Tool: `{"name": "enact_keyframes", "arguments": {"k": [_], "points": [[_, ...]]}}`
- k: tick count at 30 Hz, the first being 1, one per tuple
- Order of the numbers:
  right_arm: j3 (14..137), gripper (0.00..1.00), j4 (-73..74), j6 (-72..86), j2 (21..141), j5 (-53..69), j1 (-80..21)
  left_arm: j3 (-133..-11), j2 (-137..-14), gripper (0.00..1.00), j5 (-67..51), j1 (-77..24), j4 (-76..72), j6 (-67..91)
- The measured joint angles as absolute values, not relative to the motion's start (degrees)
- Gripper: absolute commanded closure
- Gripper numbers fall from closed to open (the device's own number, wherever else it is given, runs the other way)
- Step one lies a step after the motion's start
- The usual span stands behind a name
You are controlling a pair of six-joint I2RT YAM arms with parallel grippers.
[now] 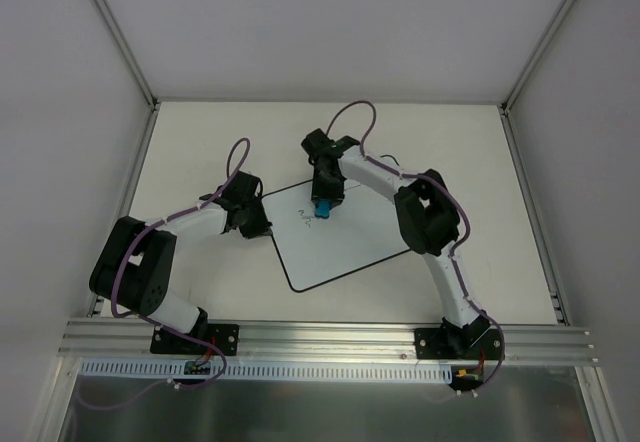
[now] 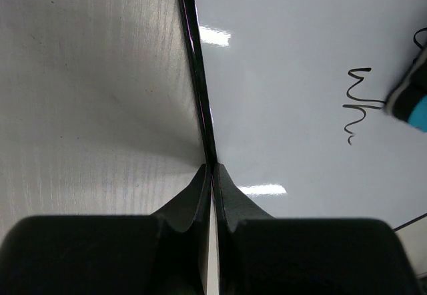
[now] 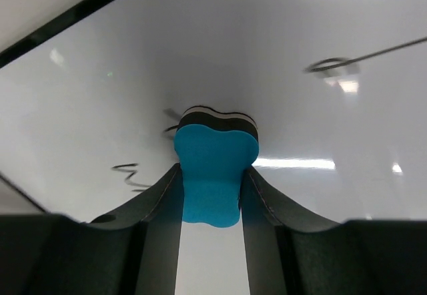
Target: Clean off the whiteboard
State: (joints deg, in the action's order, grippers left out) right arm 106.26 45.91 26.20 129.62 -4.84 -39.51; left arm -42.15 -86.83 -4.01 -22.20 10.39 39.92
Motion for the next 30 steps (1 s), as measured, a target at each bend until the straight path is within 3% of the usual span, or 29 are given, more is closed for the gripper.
{"name": "enact_keyframes", "arguments": {"k": [7, 14, 24, 30], "points": [[116.42, 1.0, 48.01, 26.35, 135.59, -1.63, -48.21, -42.15, -86.8, 1.0, -4.01, -22.2, 10.41, 39.92], [116.73, 1.0, 48.62, 26.02, 135.85, -1.48, -48.8, -42.15, -86.8, 1.0, -4.05, -22.52, 10.46, 40.05], [90.02, 1.0, 45.47, 24.77, 119.42, -6.35, -47.92, -42.17, -86.8, 1.0, -4.64, -22.96, 10.83, 40.71], [85.69, 1.0, 44.73, 24.8, 116.62, -5.72, -42.65, -42.15, -86.76, 1.0, -4.75, -22.96, 10.85, 40.97]]}}
